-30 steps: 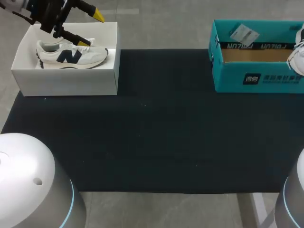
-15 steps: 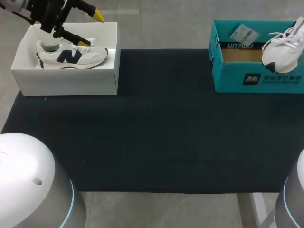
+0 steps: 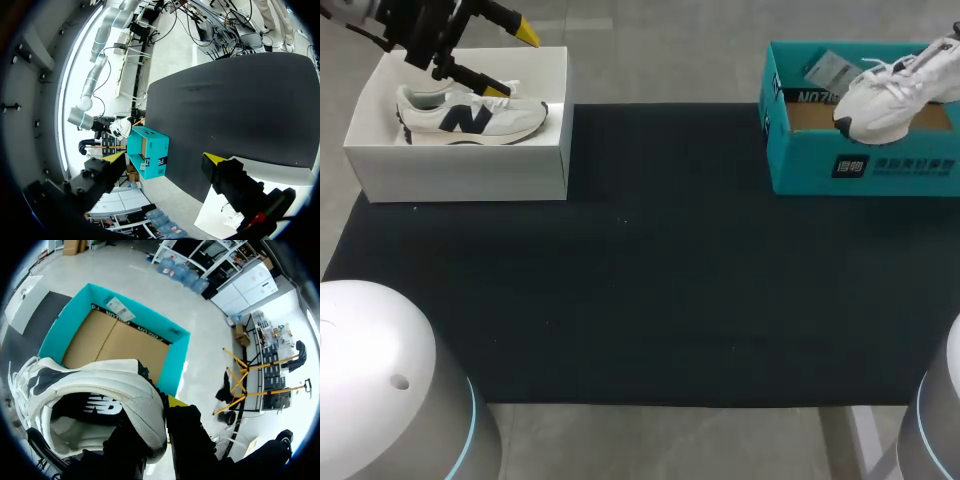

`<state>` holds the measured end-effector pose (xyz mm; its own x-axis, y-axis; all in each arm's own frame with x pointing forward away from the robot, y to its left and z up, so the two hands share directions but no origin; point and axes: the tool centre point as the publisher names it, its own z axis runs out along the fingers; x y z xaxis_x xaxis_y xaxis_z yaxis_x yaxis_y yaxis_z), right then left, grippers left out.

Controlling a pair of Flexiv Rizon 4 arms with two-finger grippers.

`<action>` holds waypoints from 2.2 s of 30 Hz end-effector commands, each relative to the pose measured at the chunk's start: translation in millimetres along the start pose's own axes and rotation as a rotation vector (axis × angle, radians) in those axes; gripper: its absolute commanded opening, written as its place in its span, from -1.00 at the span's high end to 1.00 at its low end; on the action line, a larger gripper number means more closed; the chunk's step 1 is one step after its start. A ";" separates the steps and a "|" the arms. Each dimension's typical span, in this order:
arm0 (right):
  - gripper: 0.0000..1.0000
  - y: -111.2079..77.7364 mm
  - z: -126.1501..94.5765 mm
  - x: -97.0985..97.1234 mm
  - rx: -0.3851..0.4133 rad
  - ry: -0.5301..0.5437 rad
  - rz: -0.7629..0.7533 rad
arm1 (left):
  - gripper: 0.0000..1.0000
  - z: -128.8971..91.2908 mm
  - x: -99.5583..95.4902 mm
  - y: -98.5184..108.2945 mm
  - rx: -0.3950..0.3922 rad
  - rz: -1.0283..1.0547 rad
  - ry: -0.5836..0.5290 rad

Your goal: Take the shoe out of the shoebox, open the shoe tongue, remove and reinsert the insole, then place the shoe into the shoebox

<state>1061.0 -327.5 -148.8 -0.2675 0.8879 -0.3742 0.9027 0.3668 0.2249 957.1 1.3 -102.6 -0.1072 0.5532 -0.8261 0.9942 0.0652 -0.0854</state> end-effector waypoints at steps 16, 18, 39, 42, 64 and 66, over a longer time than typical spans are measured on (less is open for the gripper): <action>1.00 7.2 -6.1 -12.3 0.237 -0.046 0.254 | -1.00 -0.2 -0.4 0.9 0.001 0.000 0.004; 1.00 7.2 -6.1 -12.3 0.237 -0.046 0.254 | -1.00 -0.2 -0.4 0.9 0.001 0.000 0.004; 1.00 -3.1 17.6 -17.0 0.259 -0.092 0.404 | -1.00 -0.2 -0.4 0.9 0.001 0.000 0.004; 1.00 -3.1 27.2 -19.9 0.258 -0.101 0.417 | -1.00 -0.2 -0.4 0.9 0.001 0.000 0.004; 1.00 -11.4 115.4 -10.2 0.251 -0.136 0.516 | -1.00 -0.2 -0.4 0.9 0.001 0.000 0.004; 1.00 -13.5 121.9 -7.8 0.252 -0.135 0.520 | -1.00 -0.2 -0.4 0.9 0.001 0.000 0.004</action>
<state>1088.8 -372.1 -249.6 0.2594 0.8839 -0.3891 0.9611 -0.1965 0.1943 957.1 1.3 -102.6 -0.1072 0.5533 -0.8261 0.9942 0.0651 -0.0854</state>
